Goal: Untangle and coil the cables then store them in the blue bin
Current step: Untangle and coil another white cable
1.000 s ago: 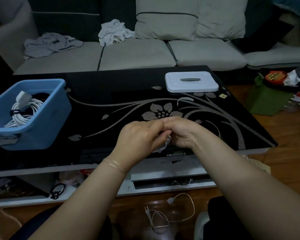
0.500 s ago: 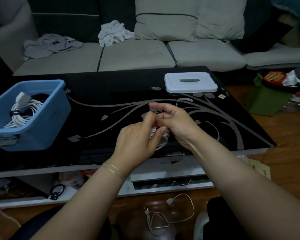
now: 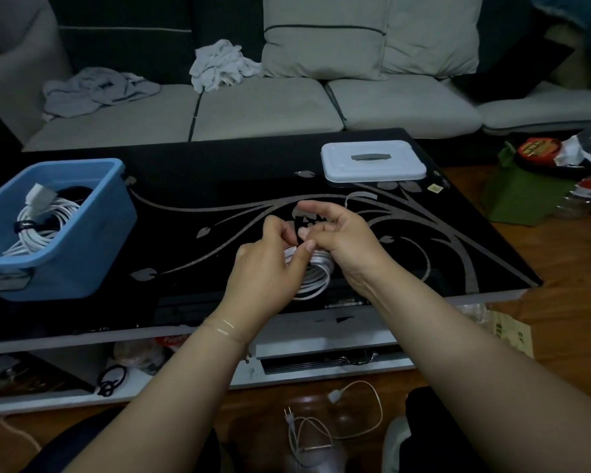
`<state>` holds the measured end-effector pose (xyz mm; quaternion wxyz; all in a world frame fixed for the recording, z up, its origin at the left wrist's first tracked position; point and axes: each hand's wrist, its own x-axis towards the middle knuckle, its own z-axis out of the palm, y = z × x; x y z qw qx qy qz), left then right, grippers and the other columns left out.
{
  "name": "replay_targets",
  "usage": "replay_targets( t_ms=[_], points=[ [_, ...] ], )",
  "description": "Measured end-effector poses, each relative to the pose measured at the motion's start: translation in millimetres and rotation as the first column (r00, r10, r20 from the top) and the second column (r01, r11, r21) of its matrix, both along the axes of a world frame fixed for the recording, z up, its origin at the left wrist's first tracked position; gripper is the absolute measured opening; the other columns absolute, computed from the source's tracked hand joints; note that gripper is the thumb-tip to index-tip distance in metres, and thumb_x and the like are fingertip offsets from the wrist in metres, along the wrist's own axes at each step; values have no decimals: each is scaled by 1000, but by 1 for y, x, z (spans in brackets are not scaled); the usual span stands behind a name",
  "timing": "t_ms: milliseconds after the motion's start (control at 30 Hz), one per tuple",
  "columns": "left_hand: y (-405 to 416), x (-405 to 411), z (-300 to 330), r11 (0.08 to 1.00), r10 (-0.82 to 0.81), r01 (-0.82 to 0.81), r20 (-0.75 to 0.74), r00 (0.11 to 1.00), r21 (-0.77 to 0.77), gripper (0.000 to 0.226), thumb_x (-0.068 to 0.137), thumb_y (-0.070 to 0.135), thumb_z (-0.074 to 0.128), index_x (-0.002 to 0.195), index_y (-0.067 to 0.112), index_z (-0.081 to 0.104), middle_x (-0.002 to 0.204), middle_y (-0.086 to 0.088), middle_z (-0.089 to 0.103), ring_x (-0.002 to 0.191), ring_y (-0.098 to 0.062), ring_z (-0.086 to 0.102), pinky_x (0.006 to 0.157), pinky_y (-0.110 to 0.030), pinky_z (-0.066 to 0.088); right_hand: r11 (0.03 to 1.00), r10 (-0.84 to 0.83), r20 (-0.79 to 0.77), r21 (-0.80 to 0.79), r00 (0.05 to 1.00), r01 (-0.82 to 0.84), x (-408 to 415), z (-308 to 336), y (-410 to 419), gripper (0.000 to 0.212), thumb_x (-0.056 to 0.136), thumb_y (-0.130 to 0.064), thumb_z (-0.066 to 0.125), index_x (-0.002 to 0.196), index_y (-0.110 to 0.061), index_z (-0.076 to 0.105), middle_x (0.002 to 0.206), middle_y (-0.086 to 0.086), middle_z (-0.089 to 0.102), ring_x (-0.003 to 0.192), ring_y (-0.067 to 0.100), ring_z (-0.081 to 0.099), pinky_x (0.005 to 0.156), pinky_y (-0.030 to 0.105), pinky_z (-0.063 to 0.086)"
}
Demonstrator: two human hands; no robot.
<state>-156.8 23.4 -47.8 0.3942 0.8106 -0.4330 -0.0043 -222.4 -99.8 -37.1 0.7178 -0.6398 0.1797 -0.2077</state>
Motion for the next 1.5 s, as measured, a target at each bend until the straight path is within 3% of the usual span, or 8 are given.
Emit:
replay_targets(
  t_ms=[167, 434, 668, 835, 1002, 1102, 1202, 1503],
  points=[
    [-2, 11, -3, 1000, -14, 23, -380, 925, 20, 28, 87, 45, 61, 94, 24, 44, 80, -1, 67, 78, -20, 65, 71, -41, 51, 993, 84, 30, -88, 996, -81, -3, -1, 0, 45, 83, 12, 59, 112, -22, 61, 59, -10, 61, 66, 2, 62, 75, 16, 50],
    [2, 13, 1, 976, -214, 182, -636, 742, -117, 18, 93, 23, 61, 94, 5, 62, 78, -2, 65, 69, -6, 63, 71, -26, 48, 965, 182, 52, -202, 982, -168, -9, 5, -1, 42, 86, 12, 57, 109, -23, 62, 62, -14, 57, 66, -2, 57, 71, 12, 47],
    [4, 14, 3, 971, -241, 165, -675, 698, -176, 24, 90, 30, 64, 99, 8, 66, 102, -21, 69, 93, -27, 63, 90, -47, 49, 959, 198, 68, -218, 978, -179, -8, 5, -1, 37, 88, 10, 56, 112, -19, 61, 64, -13, 61, 68, -2, 60, 71, 13, 48],
    [0, 12, 1, 974, -215, 95, -695, 687, -207, 17, 91, 24, 64, 79, 13, 63, 75, -10, 60, 69, -22, 52, 64, -30, 40, 960, 201, 59, -209, 978, -184, -5, 3, -4, 37, 90, 9, 52, 115, -18, 60, 68, -11, 60, 70, 2, 60, 73, 15, 49],
    [-5, 14, -5, 979, -145, -19, -757, 637, -204, 13, 87, 11, 65, 75, 15, 62, 71, -8, 59, 67, -21, 48, 61, -25, 32, 947, 182, 78, -281, 980, -154, -6, 8, -5, 29, 96, 2, 47, 118, -15, 55, 85, 0, 66, 85, 8, 63, 84, 20, 49],
    [-8, 19, -7, 984, -99, -53, -767, 634, -171, 17, 87, 6, 62, 74, 17, 61, 61, 0, 58, 50, -11, 49, 48, -21, 34, 856, 126, -38, -500, 991, -128, -11, 7, -8, 28, 86, -8, 67, 109, -19, 55, 102, -3, 59, 95, 5, 57, 85, 14, 46],
    [-11, 22, -10, 972, -136, -92, -842, 522, -214, 24, 89, -2, 55, 71, 13, 59, 56, 0, 62, 49, -11, 57, 49, -21, 44, 660, 93, -227, -715, 969, -231, -17, 1, -13, 40, 77, -21, 78, 105, -25, 50, 106, -13, 50, 97, -5, 48, 84, 12, 39],
    [-28, 16, -18, 958, -233, -112, -943, 239, -265, 7, 89, 4, 56, 83, 7, 56, 82, -12, 62, 74, -23, 60, 69, -32, 52, 498, -25, -220, -848, 975, -179, -34, -2, -25, 29, 81, -28, 73, 102, -26, 53, 103, -16, 52, 100, 4, 49, 83, 25, 41]
  ],
)
